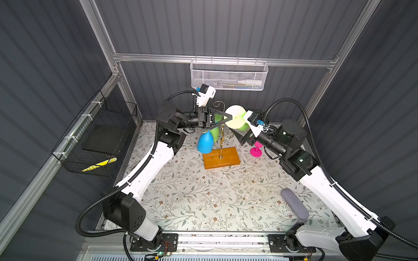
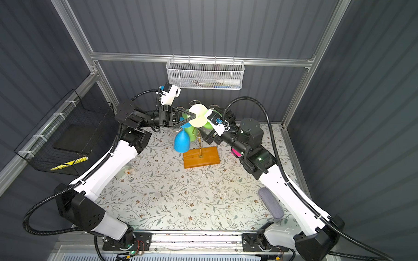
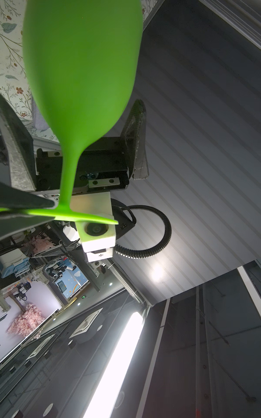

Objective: Take the wine glass off the wine glass rack

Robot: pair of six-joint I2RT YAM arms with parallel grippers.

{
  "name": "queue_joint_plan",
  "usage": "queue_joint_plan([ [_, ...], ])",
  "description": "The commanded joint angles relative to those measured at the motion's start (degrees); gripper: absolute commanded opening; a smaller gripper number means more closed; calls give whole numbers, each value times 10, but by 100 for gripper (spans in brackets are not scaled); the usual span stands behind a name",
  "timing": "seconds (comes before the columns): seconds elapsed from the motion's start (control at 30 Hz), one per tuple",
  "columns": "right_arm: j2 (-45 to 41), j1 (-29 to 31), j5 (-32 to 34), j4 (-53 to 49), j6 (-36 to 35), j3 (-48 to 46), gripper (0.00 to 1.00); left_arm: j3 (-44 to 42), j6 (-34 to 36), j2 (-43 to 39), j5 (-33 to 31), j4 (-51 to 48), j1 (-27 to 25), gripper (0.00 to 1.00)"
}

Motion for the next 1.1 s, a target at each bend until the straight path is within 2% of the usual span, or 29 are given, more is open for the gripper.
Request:
queue_joint_plan([
  [0.0,20,-2,5,-40,8,4,99,15,-6,-33,25,28,-9,7],
  [0.43,37,-2,13,-57,22,8,98,25,-8,-37,16,28,-9,7],
  [0.53,44,-1,16,-64,26,15,91,24,-8,-38,15,30,-9,7],
  [0.7,38,1,6,-68,29,15,72,22,-2,-38,13,28,-9,9],
  [0.8,32,3,2,-73,28,16,69,24,2,-37,11,28,-9,10],
  [0.87,29,4,3,-78,33,16,75,27,1,-36,10,28,-9,10],
  [0.97,16,4,10,-69,38,2,98,31,-3,-33,13,29,-9,4],
  [1.0,8,3,13,-57,38,-10,99,33,-6,-32,14,28,-9,0],
  [1.07,-8,2,14,-43,43,-23,99,40,-15,-33,18,30,-5,0],
])
